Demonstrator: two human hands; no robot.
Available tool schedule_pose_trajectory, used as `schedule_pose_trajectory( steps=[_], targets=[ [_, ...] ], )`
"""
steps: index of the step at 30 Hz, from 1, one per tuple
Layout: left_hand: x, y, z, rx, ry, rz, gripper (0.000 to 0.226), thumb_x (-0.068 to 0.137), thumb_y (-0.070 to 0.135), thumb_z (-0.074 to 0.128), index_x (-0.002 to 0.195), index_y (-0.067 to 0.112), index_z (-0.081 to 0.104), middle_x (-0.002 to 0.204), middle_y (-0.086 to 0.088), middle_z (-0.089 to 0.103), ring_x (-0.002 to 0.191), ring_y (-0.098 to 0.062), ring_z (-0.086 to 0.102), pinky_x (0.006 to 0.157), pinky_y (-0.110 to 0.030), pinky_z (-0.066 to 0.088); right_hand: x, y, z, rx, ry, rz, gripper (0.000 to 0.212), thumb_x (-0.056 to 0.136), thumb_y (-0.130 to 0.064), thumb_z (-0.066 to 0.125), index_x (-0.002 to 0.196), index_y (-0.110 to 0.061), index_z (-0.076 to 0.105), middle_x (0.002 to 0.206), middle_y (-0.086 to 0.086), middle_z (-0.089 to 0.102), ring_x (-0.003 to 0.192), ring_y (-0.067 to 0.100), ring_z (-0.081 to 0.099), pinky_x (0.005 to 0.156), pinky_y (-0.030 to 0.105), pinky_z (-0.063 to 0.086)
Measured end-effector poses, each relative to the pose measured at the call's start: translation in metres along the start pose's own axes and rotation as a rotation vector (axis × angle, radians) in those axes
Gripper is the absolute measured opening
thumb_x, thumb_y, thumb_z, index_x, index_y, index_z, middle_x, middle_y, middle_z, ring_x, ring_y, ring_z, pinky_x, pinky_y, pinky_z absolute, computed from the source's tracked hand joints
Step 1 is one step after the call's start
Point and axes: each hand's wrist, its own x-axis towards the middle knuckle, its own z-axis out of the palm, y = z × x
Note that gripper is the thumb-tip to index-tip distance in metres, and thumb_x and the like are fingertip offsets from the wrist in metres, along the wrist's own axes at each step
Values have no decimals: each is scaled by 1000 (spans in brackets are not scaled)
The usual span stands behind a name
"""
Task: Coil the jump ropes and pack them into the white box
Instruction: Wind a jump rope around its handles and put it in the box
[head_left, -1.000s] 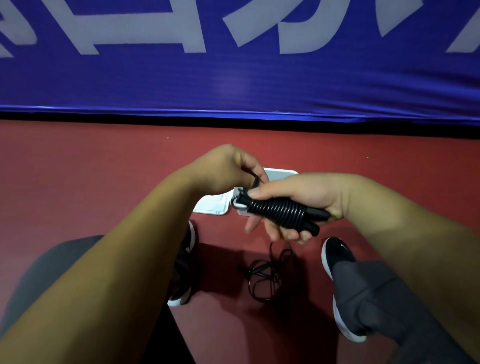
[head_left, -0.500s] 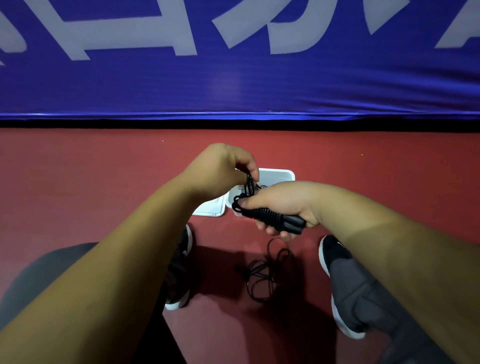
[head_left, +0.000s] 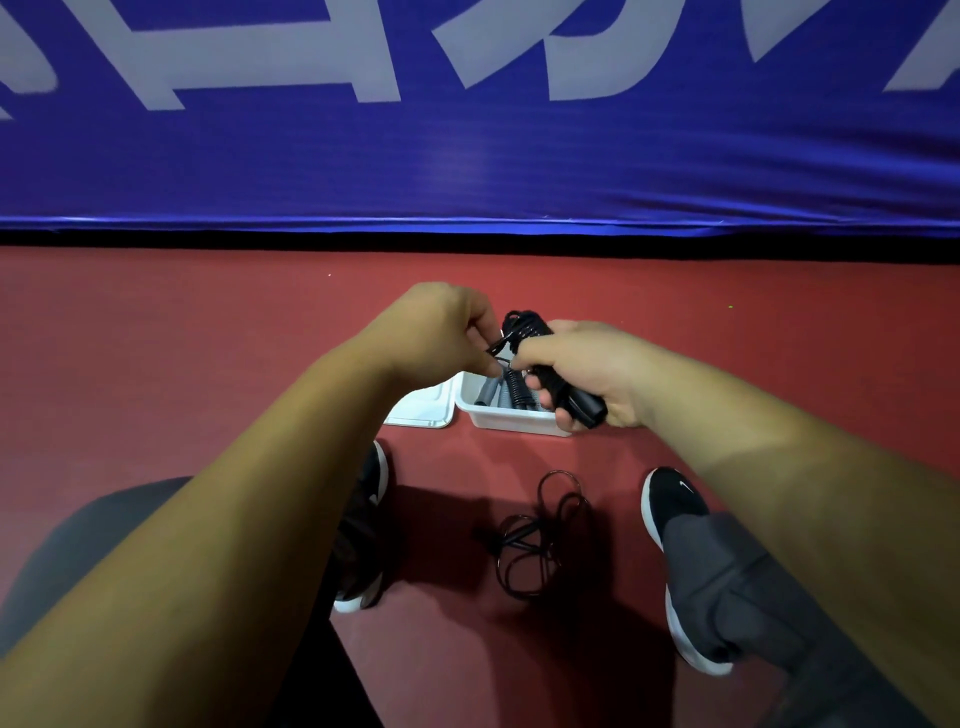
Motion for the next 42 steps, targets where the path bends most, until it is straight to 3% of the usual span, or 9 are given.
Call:
schedule_pose_trajectory(
  steps=[5,8,15,23,28,32,34,38,42],
  targets=[
    [-5,2,4,-130,1,-34,10,95,22,77,95,16,68,76,-3,73,54,-10,67,54,-29,57,-2,-7,0,172,-25,-38,40,91,-62,66,99,-22,63,75,1,61,58,16,55,54,27,45],
    [-7,1,7,-179,-62,-82,14,106,27,57,94,20,60,78,-3,69,52,-13,57,46,-29,48,-1,-8,-1,210,43,-99,58,88,-80,64,105,-25,64,75,3,62,57,19,56,53,29,47],
    [-11,8,-1,-467,-68,42,33,112,44,42,106,29,71,71,4,51,59,-9,41,56,-27,35,-1,-14,-10,265,93,-156,60,93,-74,60,104,-16,75,76,2,64,58,16,60,54,31,51],
    [-10,-2,-16,-235,-145,26,17,106,32,61,107,34,77,75,12,69,70,-4,58,72,-34,50,-7,-17,-12,256,19,-213,56,98,-62,59,117,-11,71,81,7,66,59,21,58,54,33,50],
    [-9,-12,-18,-197,-200,-80,15,104,27,65,109,27,80,73,10,74,66,-2,61,73,-33,51,-14,-17,-7,121,-45,-270,51,102,-56,56,107,-7,68,81,13,69,59,26,59,54,35,51],
    [-8,-19,-16,-84,-243,-114,13,99,30,72,107,27,82,88,7,80,79,-6,67,91,-38,58,-20,-19,-8,48,-150,-271,53,103,-56,54,106,-5,70,84,16,70,58,27,60,53,34,52],
    [-9,-20,-14,-89,-238,-112,8,97,32,74,93,31,81,85,10,79,78,-5,66,87,-35,57,-25,-21,-7,-2,-203,-266,54,105,-54,53,105,-2,70,85,18,72,56,27,62,51,32,52],
    [-5,-19,-13,-27,-162,-114,41,94,22,77,56,37,69,54,11,58,56,-12,47,56,-25,43,-29,-17,0,-58,-333,-196,56,105,-55,49,106,-3,70,83,18,71,54,25,62,46,29,50],
    [-5,-16,-11,-10,-131,-25,23,87,18,66,75,33,78,84,-15,73,69,-29,60,70,-46,60,-30,-11,3,-161,-481,-128,64,107,-57,43,116,0,69,94,21,76,55,24,61,43,27,50]
  ],
)
